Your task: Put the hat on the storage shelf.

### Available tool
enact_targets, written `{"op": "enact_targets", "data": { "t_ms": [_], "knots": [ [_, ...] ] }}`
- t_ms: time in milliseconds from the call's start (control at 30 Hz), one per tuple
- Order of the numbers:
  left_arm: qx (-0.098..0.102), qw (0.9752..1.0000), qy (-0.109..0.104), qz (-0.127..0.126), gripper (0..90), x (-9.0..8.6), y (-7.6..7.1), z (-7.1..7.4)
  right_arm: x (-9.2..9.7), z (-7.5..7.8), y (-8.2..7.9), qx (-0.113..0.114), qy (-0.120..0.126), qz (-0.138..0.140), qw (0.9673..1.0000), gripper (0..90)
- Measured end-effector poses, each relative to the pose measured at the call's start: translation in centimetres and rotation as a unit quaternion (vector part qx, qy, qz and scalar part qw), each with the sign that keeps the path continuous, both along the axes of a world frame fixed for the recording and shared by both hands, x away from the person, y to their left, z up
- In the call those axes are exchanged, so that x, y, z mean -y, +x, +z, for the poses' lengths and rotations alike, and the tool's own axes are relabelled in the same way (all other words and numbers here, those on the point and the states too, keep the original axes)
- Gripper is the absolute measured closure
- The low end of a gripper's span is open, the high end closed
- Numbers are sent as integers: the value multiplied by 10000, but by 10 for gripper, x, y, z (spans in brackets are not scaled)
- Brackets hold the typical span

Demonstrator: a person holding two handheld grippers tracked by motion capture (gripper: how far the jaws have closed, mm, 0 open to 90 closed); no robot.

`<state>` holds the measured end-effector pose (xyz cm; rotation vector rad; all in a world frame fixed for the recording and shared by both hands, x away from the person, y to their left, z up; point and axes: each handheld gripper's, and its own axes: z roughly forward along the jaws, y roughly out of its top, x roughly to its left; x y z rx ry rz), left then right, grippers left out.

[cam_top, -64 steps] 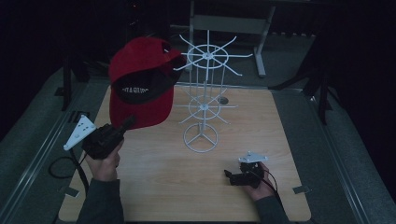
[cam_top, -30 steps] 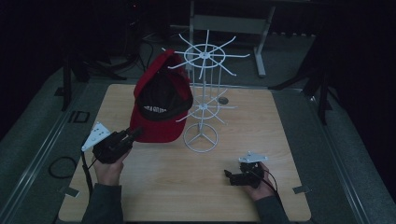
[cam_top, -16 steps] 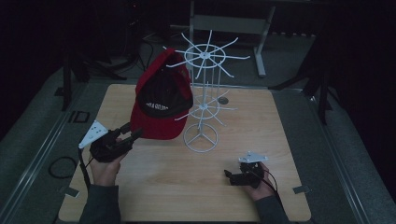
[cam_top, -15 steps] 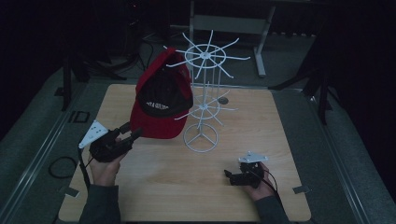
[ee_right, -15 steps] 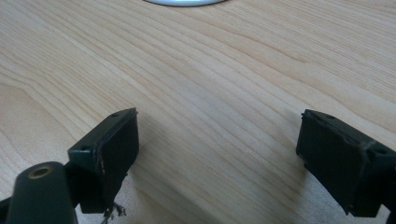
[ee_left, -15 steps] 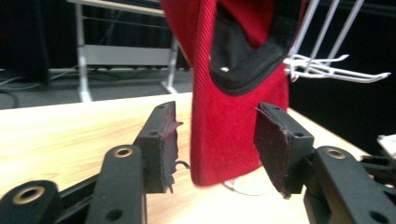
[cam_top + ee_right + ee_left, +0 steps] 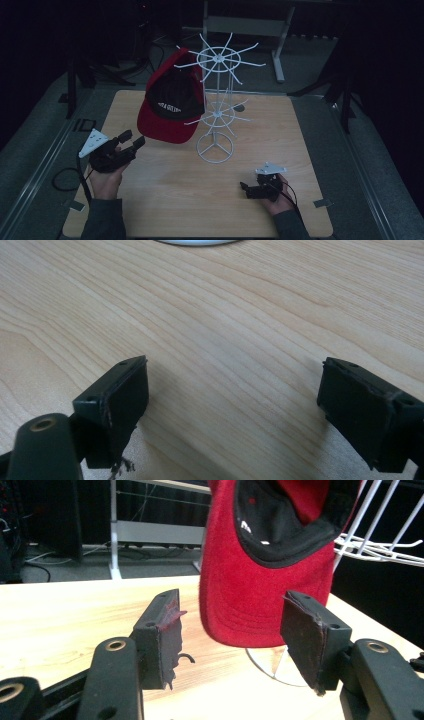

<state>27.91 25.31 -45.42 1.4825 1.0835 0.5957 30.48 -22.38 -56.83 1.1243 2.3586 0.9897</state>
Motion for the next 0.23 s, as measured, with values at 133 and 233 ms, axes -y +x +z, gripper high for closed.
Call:
{"op": "enact_targets", "data": {
  "t_ms": [133,233],
  "knots": [
    [-16,10000,-14,-3,421,-3,0,0,0,0,0,-4,-2,-3,10000,129],
    [-36,10000,-23,-30,421,-5,1,-1,0,0,0,-3,0,-5,10000,129]
  ]
}}
